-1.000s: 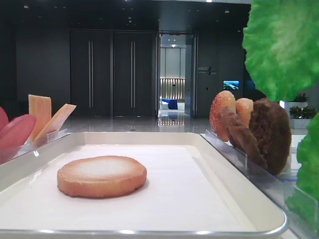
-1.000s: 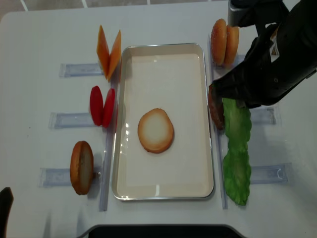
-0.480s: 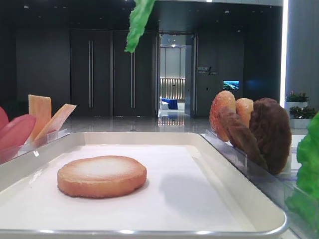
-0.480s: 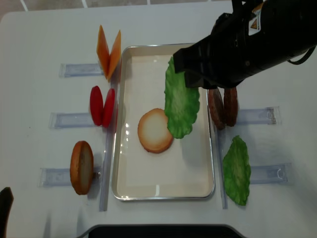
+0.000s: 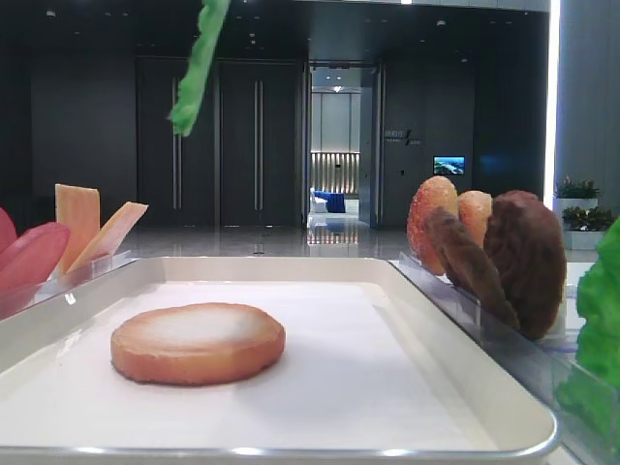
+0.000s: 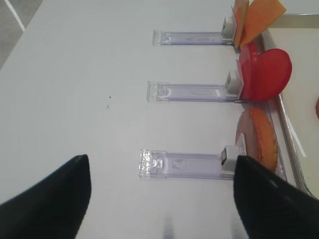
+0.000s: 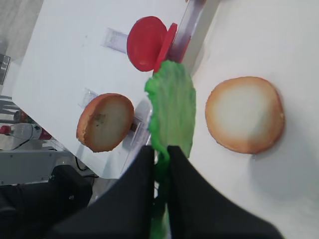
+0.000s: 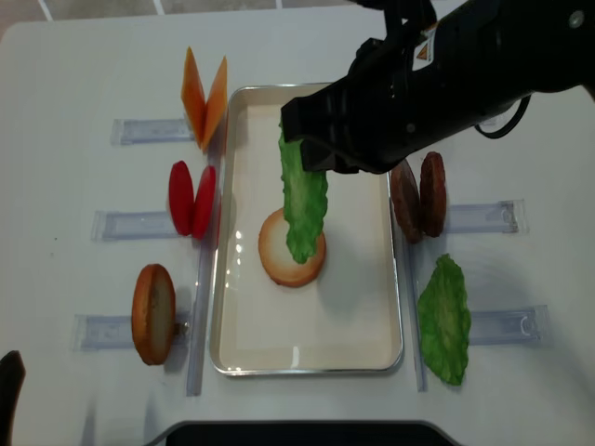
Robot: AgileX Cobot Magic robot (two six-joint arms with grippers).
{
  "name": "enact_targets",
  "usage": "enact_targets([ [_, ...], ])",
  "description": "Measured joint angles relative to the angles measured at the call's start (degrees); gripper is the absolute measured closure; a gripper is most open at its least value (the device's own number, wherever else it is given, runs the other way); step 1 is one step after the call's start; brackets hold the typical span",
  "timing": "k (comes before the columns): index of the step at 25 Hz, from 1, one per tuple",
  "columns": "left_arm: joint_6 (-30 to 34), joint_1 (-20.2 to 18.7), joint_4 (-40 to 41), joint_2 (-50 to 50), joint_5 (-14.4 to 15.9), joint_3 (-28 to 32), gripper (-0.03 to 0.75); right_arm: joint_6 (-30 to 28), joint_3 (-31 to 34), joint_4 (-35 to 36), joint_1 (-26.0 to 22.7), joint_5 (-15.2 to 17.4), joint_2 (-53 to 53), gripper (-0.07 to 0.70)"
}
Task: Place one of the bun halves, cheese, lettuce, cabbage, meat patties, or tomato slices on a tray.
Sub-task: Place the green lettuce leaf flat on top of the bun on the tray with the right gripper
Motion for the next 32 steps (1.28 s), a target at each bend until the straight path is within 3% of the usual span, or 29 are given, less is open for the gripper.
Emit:
enact_targets([
  [12, 0.00, 0.00, 0.00, 0.00, 0.00, 0.00, 0.020, -3.35, 0.00, 2.04, 2.68, -5.16, 10.81, 0.590],
  [20, 0.00, 0.00, 0.00, 0.00, 0.00, 0.00, 0.020, -5.06, 0.00, 4.85, 2.72, -9.54, 11.56, 0.590],
  [27, 0.00, 0.00, 0.00, 0.00, 0.00, 0.00, 0.020, -5.49, 0.00, 5.16, 2.78, -10.67, 11.68, 0.590],
  [32, 0.00, 0.00, 0.00, 0.00, 0.00, 0.00, 0.020, -10.14, -0.04, 11.70, 2.78, -10.97, 14.53, 0.590],
])
